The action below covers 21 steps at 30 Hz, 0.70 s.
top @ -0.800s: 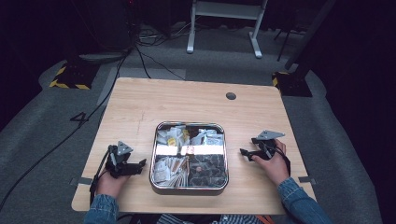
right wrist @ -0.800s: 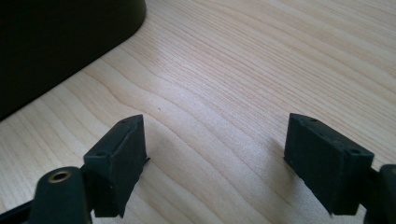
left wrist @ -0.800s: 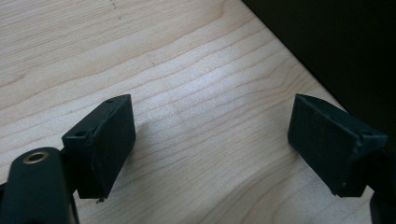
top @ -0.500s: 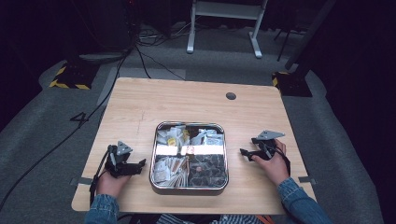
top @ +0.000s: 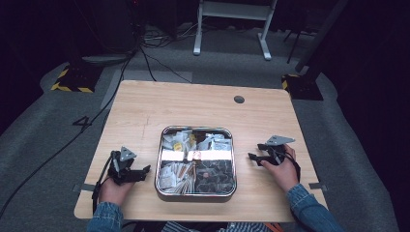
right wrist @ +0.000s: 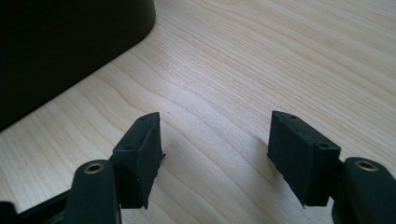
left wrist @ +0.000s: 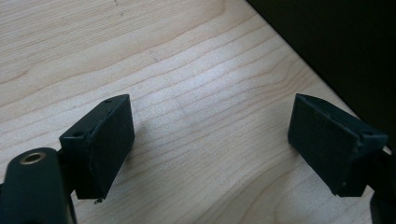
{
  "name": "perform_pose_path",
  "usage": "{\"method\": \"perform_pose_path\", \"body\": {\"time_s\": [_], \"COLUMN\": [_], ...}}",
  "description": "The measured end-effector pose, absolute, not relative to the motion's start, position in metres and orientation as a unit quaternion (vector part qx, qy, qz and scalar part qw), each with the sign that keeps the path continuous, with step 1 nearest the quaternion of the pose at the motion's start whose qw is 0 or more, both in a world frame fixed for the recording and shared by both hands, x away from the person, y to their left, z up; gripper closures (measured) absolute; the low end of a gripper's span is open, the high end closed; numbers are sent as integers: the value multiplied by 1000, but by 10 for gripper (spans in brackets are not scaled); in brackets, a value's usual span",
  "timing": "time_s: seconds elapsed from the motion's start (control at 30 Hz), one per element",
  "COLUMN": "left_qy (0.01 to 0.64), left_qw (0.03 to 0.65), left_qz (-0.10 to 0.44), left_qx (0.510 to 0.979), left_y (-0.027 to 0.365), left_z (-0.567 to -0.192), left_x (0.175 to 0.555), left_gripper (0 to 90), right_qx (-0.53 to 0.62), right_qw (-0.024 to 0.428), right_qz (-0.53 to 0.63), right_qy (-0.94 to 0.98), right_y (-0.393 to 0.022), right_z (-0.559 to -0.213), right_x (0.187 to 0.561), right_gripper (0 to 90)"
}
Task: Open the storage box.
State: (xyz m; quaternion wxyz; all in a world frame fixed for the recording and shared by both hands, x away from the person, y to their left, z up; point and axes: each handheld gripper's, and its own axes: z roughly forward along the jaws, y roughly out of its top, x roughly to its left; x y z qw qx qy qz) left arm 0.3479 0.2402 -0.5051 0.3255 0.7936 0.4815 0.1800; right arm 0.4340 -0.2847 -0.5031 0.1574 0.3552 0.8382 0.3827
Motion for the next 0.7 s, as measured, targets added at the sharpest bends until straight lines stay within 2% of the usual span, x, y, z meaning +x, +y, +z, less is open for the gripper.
{"method": "perform_pose_path", "body": {"time_s": [0.07,0.23,0.43,0.5,0.7], "left_qy": [481,481,482,482,481], "left_qw": [325,326,325,324,325], "left_qz": [180,180,181,180,181], "left_qx": [794,794,794,794,794], "left_y": [240,240,240,240,240], "left_z": [-505,-505,-505,-505,-505], "left_x": [348,348,348,348,349], "left_gripper": [150,150,150,149,150], "right_qx": [336,308,293,268,225], "right_qw": [140,138,119,112,80], "right_qz": [376,384,413,426,450], "right_qy": [852,859,854,857,861], "right_y": [-282,-273,-262,-255,-222], "right_z": [-499,-487,-448,-432,-414], "right_x": [435,432,418,410,393], "right_gripper": [416,414,427,431,435]}}
